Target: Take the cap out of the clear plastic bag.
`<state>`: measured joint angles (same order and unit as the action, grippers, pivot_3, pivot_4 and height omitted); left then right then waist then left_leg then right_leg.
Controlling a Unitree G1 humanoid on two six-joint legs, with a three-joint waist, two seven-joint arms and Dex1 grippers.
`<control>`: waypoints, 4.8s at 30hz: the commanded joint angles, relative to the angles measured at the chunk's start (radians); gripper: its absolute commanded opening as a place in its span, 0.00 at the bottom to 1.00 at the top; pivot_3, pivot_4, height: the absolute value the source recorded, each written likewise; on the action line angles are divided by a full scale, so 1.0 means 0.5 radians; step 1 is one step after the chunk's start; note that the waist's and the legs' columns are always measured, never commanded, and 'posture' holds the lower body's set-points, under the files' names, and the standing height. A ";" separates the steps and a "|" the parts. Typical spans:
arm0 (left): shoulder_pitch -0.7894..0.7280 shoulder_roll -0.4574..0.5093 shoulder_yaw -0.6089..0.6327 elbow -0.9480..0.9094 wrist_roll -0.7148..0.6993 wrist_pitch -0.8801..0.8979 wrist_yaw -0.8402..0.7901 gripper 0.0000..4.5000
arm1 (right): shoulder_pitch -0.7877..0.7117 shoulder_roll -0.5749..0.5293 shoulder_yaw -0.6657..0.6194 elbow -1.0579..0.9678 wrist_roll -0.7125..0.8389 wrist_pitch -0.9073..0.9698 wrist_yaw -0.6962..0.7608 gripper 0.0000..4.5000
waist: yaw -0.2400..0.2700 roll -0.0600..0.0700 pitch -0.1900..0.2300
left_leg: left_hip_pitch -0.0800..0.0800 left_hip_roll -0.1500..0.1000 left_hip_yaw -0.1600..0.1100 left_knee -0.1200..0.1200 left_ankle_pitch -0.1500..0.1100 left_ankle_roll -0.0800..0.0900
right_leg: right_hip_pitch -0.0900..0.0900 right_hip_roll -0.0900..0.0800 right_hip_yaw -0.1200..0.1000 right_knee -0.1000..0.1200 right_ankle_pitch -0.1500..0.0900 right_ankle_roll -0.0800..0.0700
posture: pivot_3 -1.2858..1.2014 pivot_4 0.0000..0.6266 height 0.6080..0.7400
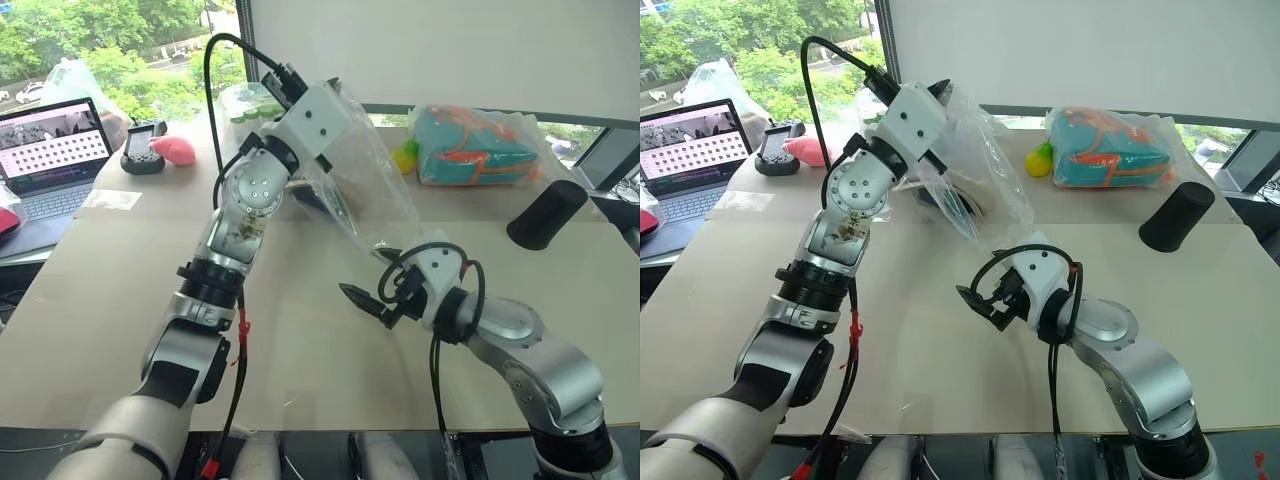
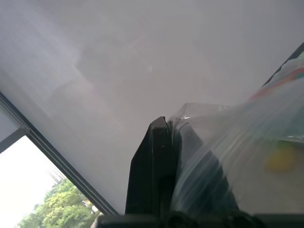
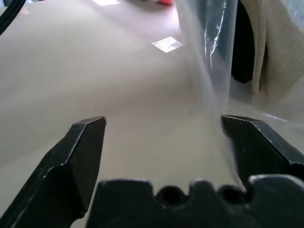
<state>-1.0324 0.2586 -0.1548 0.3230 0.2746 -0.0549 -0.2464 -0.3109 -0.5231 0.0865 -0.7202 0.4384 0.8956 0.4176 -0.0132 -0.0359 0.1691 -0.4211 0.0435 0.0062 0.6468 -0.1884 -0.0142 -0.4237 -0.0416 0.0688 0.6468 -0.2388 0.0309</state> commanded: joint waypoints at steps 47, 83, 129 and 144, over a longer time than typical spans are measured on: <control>0.645 -0.094 -0.083 -1.147 -0.184 0.958 -0.410 0.02 | -0.667 0.444 0.467 0.973 -0.583 -0.582 -0.292 1.00 | -0.029 0.001 0.000 | 0.001 0.000 0.000 0.001 0.000 0.000 | -0.001 0.000 0.000 0.001 0.005 -0.007 | 0.52 0.24 1.00; 0.627 -0.132 -0.077 -1.139 -0.198 0.955 -0.329 0.00 | -1.059 0.735 0.723 2.362 -1.659 -1.588 -0.683 0.19 | -0.065 0.001 0.000 | 0.000 0.001 -0.001 -0.002 0.000 0.000 | -0.003 -0.001 0.000 0.002 0.006 -0.008 | 0.52 0.24 1.00; 0.974 0.126 -0.040 -0.960 -0.269 0.688 -0.407 0.00 | -0.269 -0.100 -0.609 0.007 0.242 0.264 0.684 0.03 | -0.039 0.001 0.000 | 0.002 0.000 -0.001 -0.002 0.000 0.000 | 0.002 -0.002 0.000 0.000 0.005 -0.007 | 0.52 0.24 1.00; 1.027 0.138 -0.093 -0.920 -0.274 0.594 -0.390 0.00 | -0.423 -0.450 -1.428 0.300 1.825 0.508 0.463 0.03 | -0.006 0.000 0.000 | 0.002 0.000 0.000 -0.001 0.000 0.000 | 0.004 -0.002 0.000 -0.002 0.005 -0.007 | 0.52 0.24 1.00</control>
<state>-0.5405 0.3083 -0.2385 -0.2052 0.1156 0.2135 -0.4668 -0.4869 -0.7394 -0.5107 -0.5670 1.1862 1.2094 0.6587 -0.0164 -0.0356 0.1691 -0.4199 0.0435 0.0062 0.6461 -0.1883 -0.0142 -0.4219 -0.0424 0.0690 0.6459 -0.2362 0.0277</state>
